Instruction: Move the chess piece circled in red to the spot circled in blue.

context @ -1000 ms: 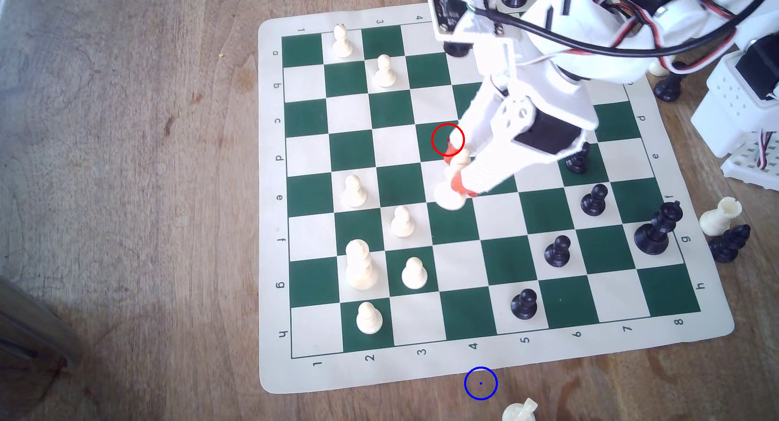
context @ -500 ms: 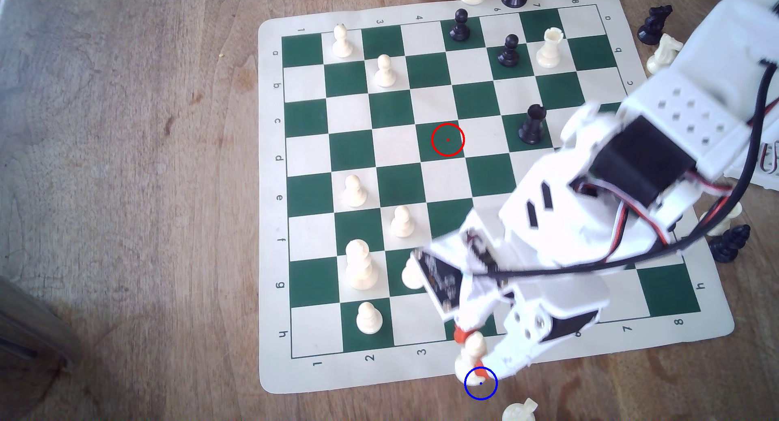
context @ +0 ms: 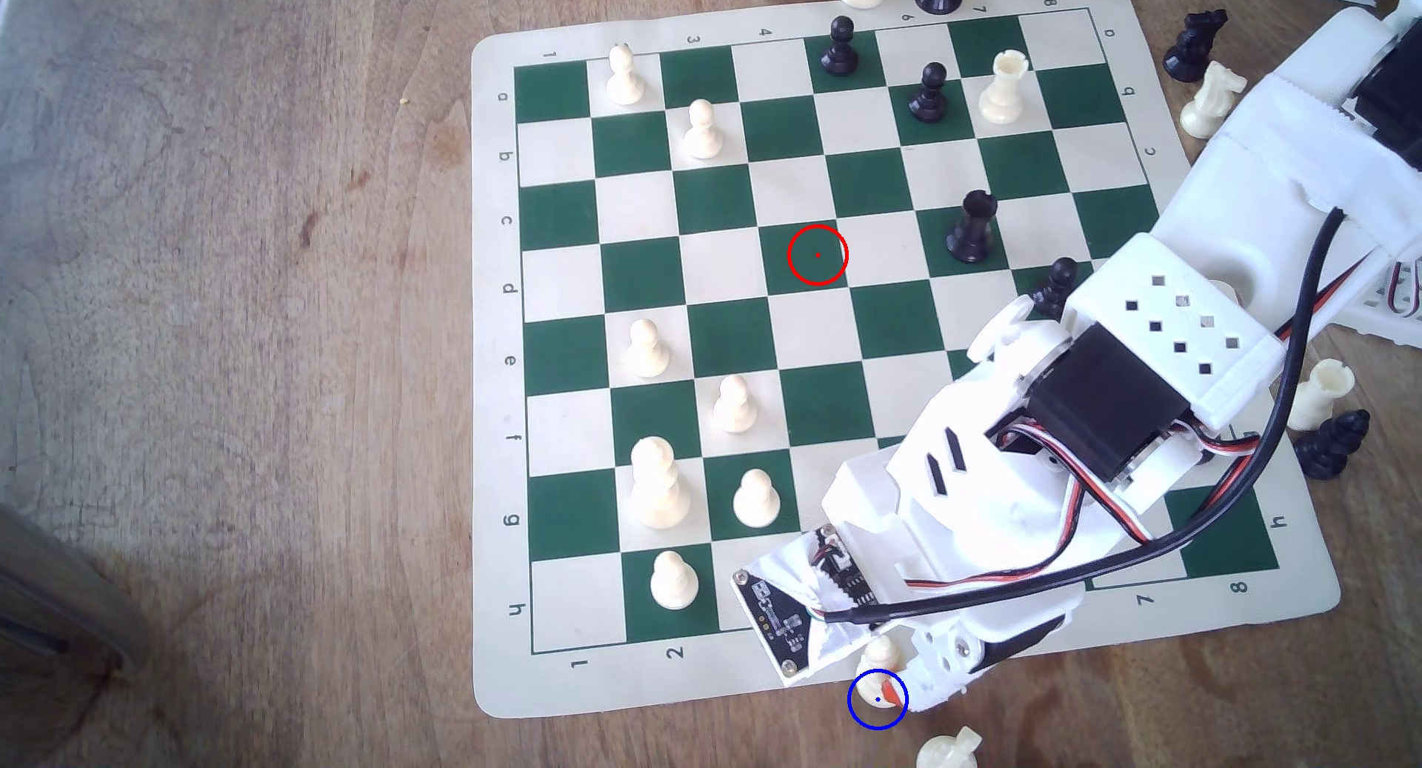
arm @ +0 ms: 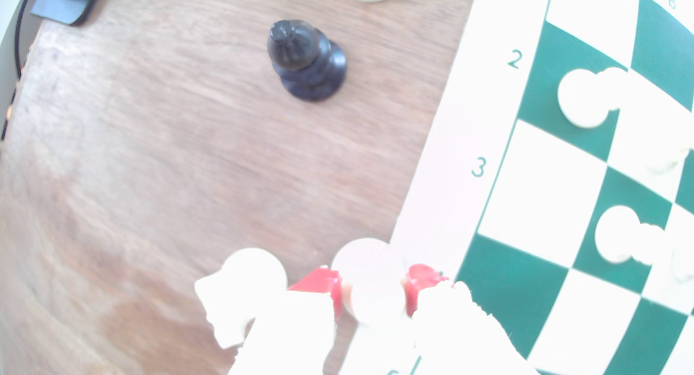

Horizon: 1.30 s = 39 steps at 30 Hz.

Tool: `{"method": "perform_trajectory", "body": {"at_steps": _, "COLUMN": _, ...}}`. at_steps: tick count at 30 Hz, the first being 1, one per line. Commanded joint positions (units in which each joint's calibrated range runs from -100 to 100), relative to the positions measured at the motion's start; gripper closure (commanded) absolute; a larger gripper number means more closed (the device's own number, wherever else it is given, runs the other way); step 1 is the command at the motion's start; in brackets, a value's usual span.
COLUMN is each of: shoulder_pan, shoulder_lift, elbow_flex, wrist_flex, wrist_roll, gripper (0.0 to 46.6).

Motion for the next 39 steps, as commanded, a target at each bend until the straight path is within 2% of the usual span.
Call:
{"method": "perform_trajectory", "body": {"at_steps": 1, "shoulder_pan": -0.4, "shoulder_lift": -1.6, "elbow_flex": -3.4, "wrist_flex": -0.4, "wrist_roll": 0.0, "gripper": 46.4}}
{"method": "perform_trajectory", "body": {"at_steps": 15, "shoulder_pan": 1.9, "shoulder_lift": -1.1, "elbow_flex": -3.2, "wrist_flex": -2.4, "wrist_roll": 0.8, "gripper": 45.7}}
{"method": "perform_trajectory", "body": {"at_steps": 22, "shoulder_pan": 1.4, "shoulder_lift": -1.0, "elbow_flex": -1.8, "wrist_flex": -2.4, "wrist_roll": 0.8, "gripper": 38.7}}
{"method": "perform_trajectory", "body": {"at_steps": 23, "shoulder_pan": 1.4, "shoulder_lift": -1.3, "elbow_flex": -1.5, "wrist_flex": -2.4, "wrist_roll": 0.6, "gripper": 32.5}}
{"method": "perform_trajectory", "body": {"at_steps": 26, "shoulder_pan": 1.3, "shoulder_lift": -2.1, "elbow_flex": -0.1, "wrist_flex": -1.7, "wrist_roll": 0.4, "gripper": 27.4}}
{"method": "perform_trajectory", "body": {"at_steps": 30, "shoulder_pan": 1.1, "shoulder_lift": -2.7, "elbow_flex": 0.5, "wrist_flex": -0.3, "wrist_roll": 0.6, "gripper": 25.3}}
{"method": "perform_trajectory", "body": {"at_steps": 39, "shoulder_pan": 1.2, "shoulder_lift": -5.7, "elbow_flex": 3.5, "wrist_flex": 1.0, "wrist_roll": 1.0, "gripper": 25.7}}
